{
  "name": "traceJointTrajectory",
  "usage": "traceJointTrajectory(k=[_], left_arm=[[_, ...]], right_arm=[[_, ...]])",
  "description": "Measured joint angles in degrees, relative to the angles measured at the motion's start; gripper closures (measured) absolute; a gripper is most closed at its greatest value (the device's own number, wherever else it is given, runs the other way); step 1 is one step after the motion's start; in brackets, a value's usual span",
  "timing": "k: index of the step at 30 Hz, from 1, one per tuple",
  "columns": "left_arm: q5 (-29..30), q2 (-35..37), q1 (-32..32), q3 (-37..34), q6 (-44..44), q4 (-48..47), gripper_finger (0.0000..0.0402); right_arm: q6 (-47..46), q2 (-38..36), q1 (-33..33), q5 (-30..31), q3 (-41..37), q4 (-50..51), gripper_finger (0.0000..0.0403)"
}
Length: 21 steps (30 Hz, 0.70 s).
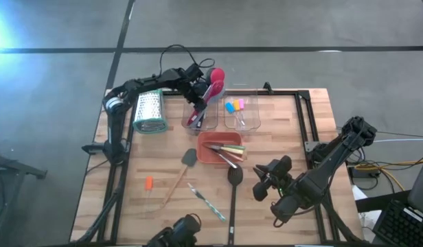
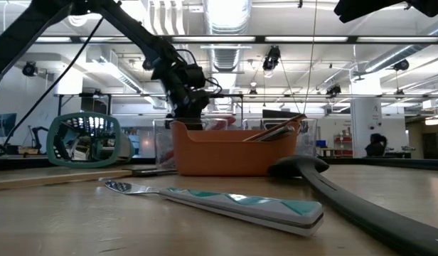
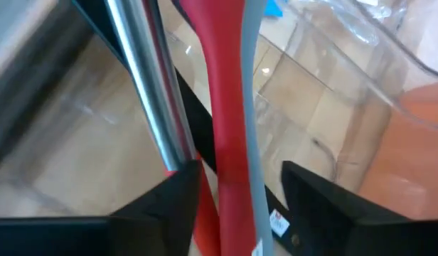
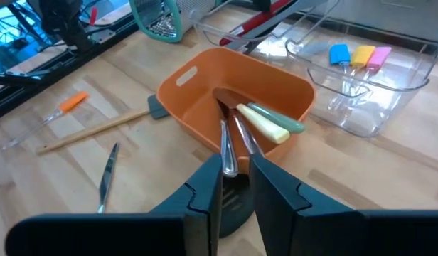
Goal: Pick & Place Kitchen Items
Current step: Put the red serving spoon into the left transparent bin, then put the gray spatula into the right transparent bin
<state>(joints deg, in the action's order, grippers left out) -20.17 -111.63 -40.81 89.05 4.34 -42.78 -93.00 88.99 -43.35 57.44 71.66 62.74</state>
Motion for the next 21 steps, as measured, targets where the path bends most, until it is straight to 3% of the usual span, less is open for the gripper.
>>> traceJointTrajectory(k=[5, 13, 21], left_arm=[[0.83, 2.35, -0.55, 3.76, 2.07, -6.58, 0.0151], [0.63, 9.63, -0.68, 10.54, 3.50, -21.61, 0.0141], [1.75, 25.29, 3.05, 2.25, 3.10, -22.14, 0.0141]], right_arm=[[0.01, 0.00, 0.00, -0.08, 0.00, -0.57, 0.0328], [0.01, 0.00, 0.00, -0.06, 0.00, -1.12, 0.0319], [0.78, 0.02, 0.00, -0.06, -0.07, -1.53, 0.0326]])
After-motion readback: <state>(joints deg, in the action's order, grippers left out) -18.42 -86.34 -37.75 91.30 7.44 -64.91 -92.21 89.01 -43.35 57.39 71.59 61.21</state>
